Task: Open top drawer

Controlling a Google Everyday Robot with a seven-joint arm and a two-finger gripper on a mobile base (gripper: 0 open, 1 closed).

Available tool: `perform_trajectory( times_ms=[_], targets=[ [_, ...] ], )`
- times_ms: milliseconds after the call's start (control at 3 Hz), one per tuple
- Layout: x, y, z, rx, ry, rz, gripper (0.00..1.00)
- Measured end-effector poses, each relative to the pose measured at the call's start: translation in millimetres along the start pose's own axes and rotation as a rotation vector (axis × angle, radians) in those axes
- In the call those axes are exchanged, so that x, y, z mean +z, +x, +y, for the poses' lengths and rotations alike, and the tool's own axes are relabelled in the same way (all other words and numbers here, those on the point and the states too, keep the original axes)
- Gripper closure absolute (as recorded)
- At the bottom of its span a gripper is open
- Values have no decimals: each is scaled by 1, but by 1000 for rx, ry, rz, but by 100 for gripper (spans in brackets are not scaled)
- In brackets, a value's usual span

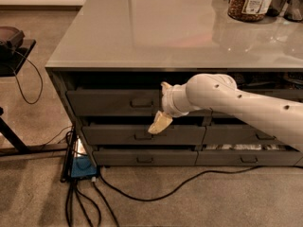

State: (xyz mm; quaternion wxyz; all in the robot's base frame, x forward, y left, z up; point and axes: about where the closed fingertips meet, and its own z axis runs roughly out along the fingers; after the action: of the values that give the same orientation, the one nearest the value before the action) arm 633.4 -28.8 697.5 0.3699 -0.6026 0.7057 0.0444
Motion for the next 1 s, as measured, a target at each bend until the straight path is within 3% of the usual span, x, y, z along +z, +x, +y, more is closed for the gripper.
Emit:
perform_trajectory(
  times_ms=[333, 667, 1000],
  targets=[
    [2, -1, -4, 4, 9, -8, 0],
    [3, 28, -14, -35, 87, 75, 0],
    [-4, 70, -37, -137, 177, 173, 0]
  ],
)
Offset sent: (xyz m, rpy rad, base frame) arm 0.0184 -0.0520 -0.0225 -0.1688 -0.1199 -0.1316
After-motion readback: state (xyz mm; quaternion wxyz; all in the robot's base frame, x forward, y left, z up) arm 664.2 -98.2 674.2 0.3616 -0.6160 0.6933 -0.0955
